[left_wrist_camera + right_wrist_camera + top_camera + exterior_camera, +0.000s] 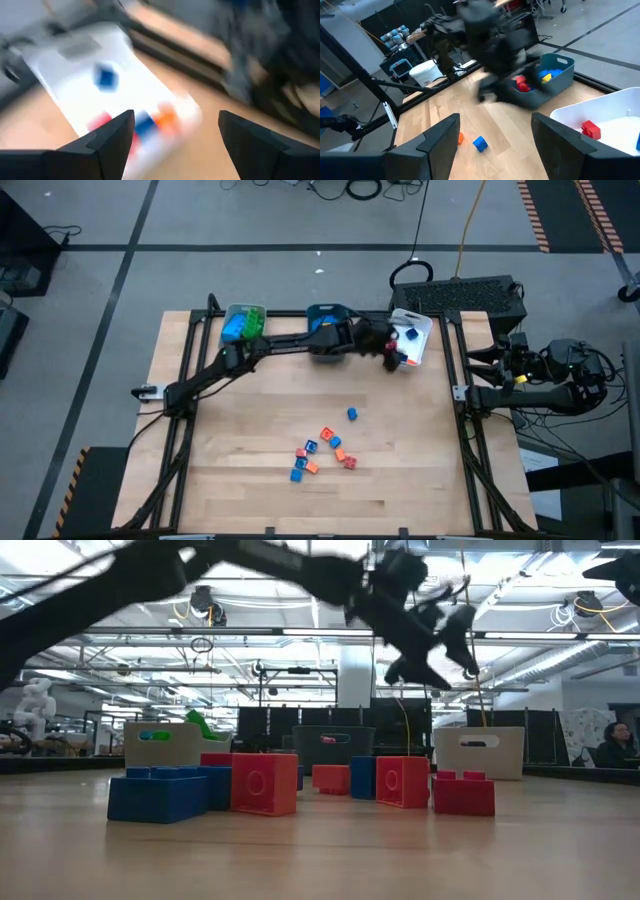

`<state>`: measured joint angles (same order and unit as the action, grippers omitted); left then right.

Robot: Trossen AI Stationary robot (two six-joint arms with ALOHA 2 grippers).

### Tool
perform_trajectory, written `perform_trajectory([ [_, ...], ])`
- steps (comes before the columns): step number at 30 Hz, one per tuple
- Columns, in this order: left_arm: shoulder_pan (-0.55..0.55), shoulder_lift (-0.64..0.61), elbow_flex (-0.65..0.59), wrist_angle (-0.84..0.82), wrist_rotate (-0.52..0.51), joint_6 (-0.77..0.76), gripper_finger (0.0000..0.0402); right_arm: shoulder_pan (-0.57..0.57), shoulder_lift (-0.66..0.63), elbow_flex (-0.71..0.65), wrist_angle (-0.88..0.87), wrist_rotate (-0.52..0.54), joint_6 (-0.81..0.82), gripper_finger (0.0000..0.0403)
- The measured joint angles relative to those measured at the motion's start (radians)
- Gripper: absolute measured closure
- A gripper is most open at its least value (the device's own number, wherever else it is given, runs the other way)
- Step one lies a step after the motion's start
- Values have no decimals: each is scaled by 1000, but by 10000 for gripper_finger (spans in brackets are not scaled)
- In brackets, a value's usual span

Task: Sort blocks by size
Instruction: Put the small blue 4 stud game piece into the white bin

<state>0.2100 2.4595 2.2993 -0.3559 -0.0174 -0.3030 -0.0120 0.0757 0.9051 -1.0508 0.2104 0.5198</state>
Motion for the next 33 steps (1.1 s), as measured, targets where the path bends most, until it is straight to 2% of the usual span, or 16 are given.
perform_trajectory([
  [3, -71, -49, 1, -269, 36, 124, 111, 0, 0, 0, 0, -1, -7, 165],
  [6, -148, -60, 1, -545, 31, 334, 111, 0, 0, 0, 0, -1, -15, 165],
  [9, -206, -59, -5, -721, 23, 546, 111, 0, 0, 0, 0, -2, -26, 165],
  [13, -246, -59, -38, -747, 29, 786, 110, 0, 0, 0, 0, -2, -33, 165],
  [19, -231, -60, -37, -655, 42, 917, 110, 0, 0, 0, 0, -2, -28, 165],
  [33, -197, -5, -56, -645, 146, 965, 119, 0, 0, 0, 0, -2, -7, 165],
])
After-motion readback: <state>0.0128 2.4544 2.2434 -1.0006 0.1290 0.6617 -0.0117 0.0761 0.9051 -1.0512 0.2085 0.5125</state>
